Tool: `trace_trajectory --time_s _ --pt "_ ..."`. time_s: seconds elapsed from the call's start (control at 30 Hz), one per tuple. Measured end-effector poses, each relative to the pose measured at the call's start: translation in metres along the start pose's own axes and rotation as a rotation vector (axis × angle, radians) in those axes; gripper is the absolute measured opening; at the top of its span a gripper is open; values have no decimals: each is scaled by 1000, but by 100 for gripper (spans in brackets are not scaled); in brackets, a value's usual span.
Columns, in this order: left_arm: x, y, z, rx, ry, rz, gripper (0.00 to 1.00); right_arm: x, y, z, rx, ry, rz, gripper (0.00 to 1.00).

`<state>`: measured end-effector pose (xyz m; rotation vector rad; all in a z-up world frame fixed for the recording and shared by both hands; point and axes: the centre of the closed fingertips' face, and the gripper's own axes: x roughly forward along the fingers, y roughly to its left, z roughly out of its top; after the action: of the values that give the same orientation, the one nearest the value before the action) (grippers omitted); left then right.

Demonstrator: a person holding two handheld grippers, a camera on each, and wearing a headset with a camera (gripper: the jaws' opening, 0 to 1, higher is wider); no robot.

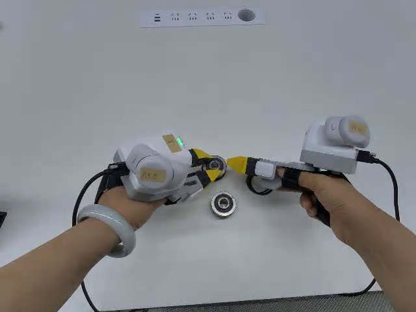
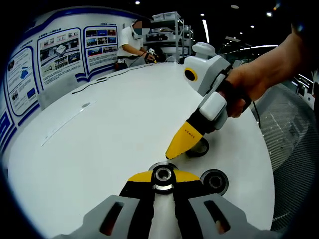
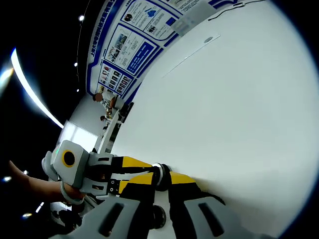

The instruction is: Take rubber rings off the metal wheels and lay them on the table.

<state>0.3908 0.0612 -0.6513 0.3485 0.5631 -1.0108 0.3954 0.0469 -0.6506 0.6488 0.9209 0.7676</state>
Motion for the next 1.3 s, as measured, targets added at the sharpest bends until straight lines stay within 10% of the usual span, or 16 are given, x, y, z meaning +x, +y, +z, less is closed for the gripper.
trace_trajectory --time_s 1.3 --pt "0 0 -1 -1 -9 -6 14 2 -1 -8 100 47 54 10"
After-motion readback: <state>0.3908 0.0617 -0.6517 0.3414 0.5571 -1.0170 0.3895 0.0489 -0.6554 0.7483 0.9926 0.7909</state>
